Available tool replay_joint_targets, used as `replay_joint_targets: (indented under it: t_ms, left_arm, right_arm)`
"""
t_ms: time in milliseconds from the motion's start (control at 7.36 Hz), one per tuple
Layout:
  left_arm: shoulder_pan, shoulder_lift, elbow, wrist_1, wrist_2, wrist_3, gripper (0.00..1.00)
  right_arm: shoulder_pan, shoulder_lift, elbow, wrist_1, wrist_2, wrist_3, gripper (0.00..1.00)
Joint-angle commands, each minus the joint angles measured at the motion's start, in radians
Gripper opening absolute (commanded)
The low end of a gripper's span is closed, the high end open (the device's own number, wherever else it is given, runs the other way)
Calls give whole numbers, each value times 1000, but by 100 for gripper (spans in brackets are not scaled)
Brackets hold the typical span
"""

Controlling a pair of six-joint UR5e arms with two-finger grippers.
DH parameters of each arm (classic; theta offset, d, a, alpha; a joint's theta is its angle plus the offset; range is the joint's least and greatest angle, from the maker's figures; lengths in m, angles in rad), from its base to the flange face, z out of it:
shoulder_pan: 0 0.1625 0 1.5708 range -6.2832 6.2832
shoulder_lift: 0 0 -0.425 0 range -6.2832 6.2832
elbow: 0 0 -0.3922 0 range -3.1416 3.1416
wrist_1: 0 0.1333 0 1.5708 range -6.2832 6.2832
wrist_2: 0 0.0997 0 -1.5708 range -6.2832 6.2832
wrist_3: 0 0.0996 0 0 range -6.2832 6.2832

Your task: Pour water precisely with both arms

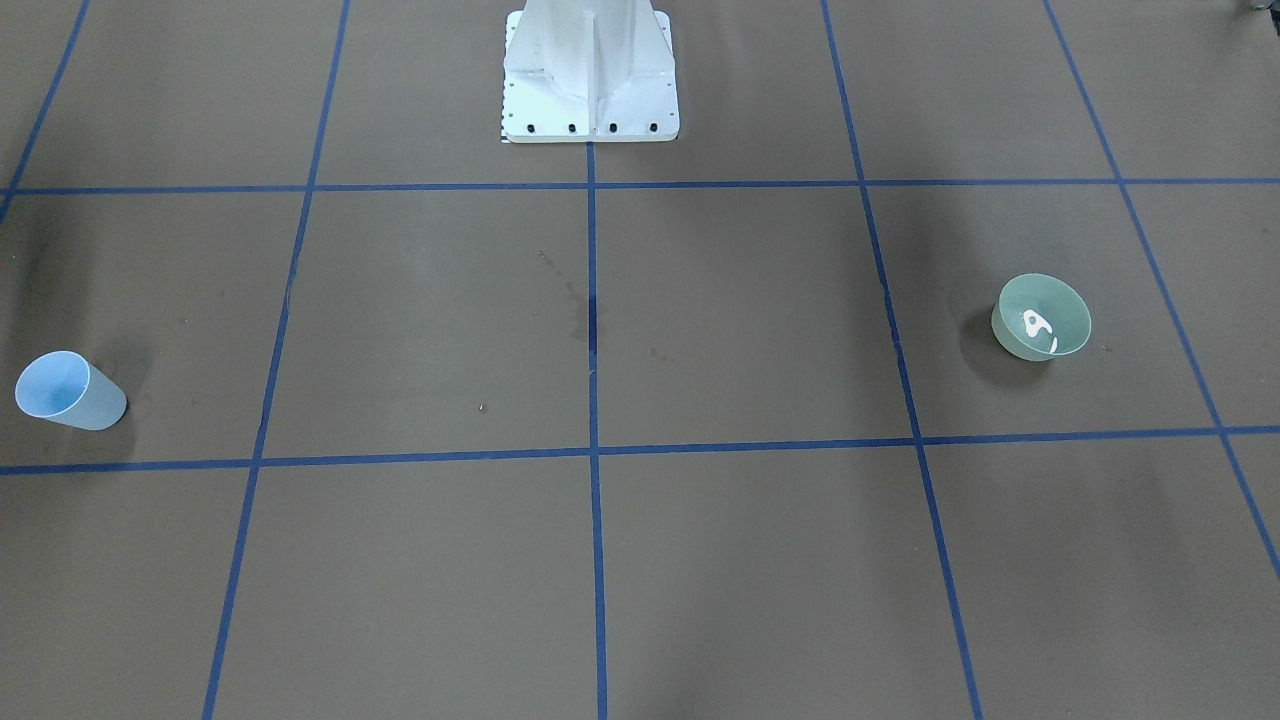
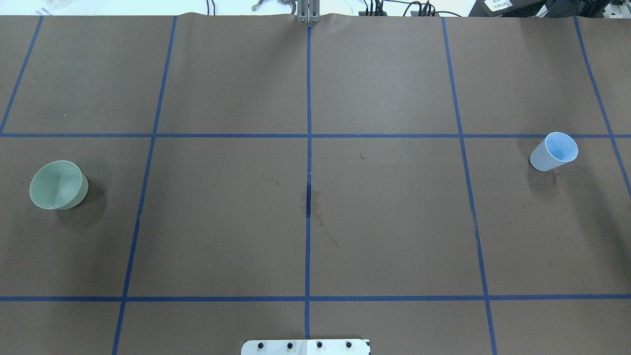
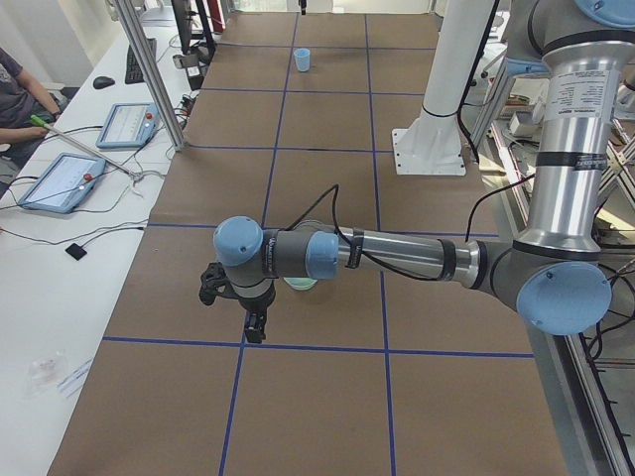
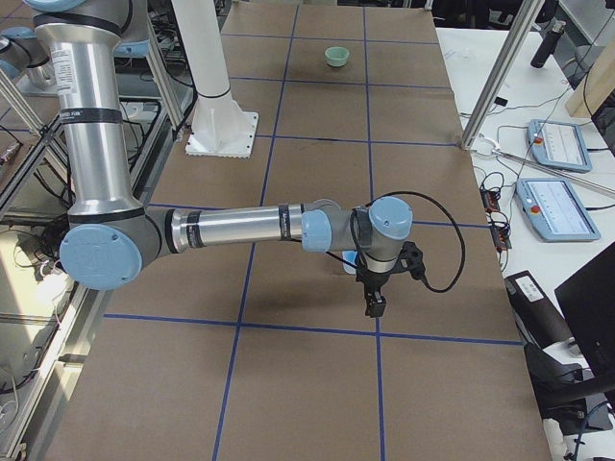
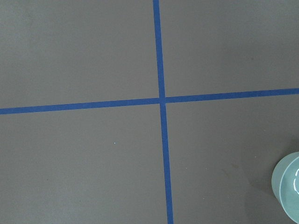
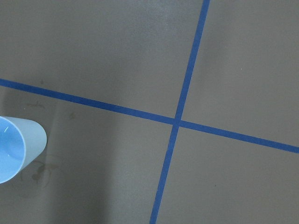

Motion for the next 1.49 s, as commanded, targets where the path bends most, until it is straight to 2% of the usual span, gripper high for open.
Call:
replay_joint_targets:
  t_ms: [0, 136, 1359]
  left_arm:
    - [0, 0, -6, -1, -2, 0, 100]
    - [0, 0, -5, -3, -2, 1, 100]
    - [6, 2, -11, -4, -4, 3, 100]
  right_arm:
    - [-1, -5, -1, -1, 19, 8, 99]
    - [1, -12, -1, 0, 42, 8, 99]
    - [4, -18, 9, 2, 43, 6, 99]
